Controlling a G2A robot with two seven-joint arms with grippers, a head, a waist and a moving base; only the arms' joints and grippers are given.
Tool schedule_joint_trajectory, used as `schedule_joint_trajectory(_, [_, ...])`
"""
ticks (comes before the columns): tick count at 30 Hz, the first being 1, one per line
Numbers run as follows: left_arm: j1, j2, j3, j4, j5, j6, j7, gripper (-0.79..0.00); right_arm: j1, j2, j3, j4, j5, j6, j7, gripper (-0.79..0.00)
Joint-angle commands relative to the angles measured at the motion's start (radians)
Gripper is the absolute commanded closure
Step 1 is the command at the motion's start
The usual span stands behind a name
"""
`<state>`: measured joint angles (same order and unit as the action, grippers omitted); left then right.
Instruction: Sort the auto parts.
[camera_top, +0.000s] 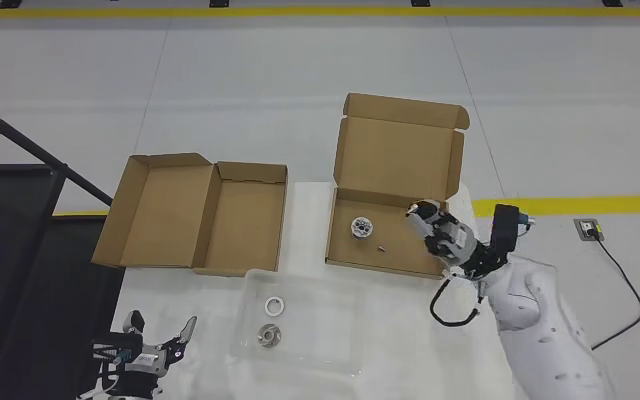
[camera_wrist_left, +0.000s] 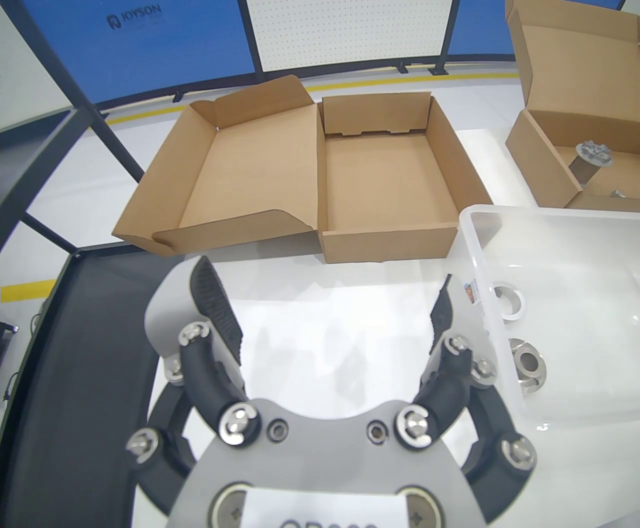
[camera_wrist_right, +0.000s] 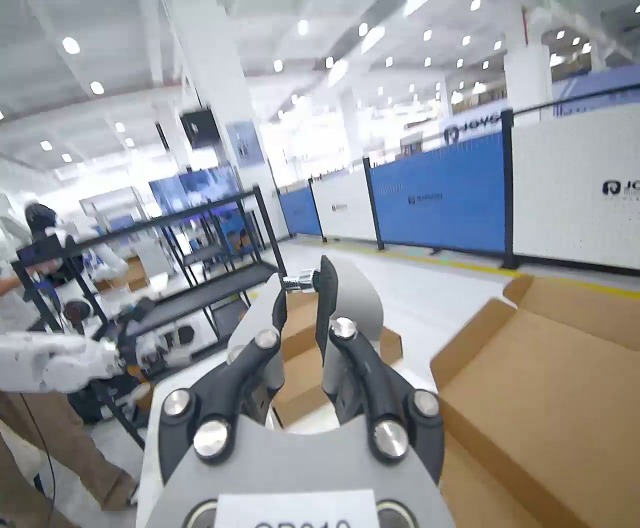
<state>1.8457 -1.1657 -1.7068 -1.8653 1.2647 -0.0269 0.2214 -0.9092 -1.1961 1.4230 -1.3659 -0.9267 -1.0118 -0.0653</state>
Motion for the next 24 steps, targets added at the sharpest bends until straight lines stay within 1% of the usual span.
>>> schedule_joint_trajectory(1, [0.000, 0.000, 0.000, 0.000, 0.000, 0.000, 0.000, -0.785, 0.033, 0.007, -0.002, 0.040, -0.015, 0.032, 0.156, 0.000])
schedule_joint_trajectory(5, [0.000, 0.000, 0.000, 0.000, 0.000, 0.000, 0.000, -0.785, 0.091, 0.012, -0.043, 0.024, -0.017, 0.243, 0.509, 0.000])
schedule_joint_trajectory(7, [0.000, 0.000, 0.000, 0.000, 0.000, 0.000, 0.000, -0.785, 0.117, 0.012, -0.071, 0.006, -0.016, 0.322, 0.660, 0.000])
schedule_joint_trajectory(11, [0.000, 0.000, 0.000, 0.000, 0.000, 0.000, 0.000, -0.785, 0.177, 0.006, -0.146, 0.023, -0.043, 0.445, 0.895, 0.000])
schedule_joint_trajectory(14, [0.000, 0.000, 0.000, 0.000, 0.000, 0.000, 0.000, -0.785, 0.245, -0.007, -0.219, 0.104, -0.042, 0.512, 1.017, 0.000])
schedule_joint_trajectory(18, [0.000, 0.000, 0.000, 0.000, 0.000, 0.000, 0.000, -0.785, 0.305, -0.024, -0.290, 0.215, -0.062, 0.552, 1.040, 0.000])
schedule_joint_trajectory(24, [0.000, 0.000, 0.000, 0.000, 0.000, 0.000, 0.000, -0.785, 0.374, -0.058, -0.392, 0.382, -0.084, 0.611, 0.983, 0.000])
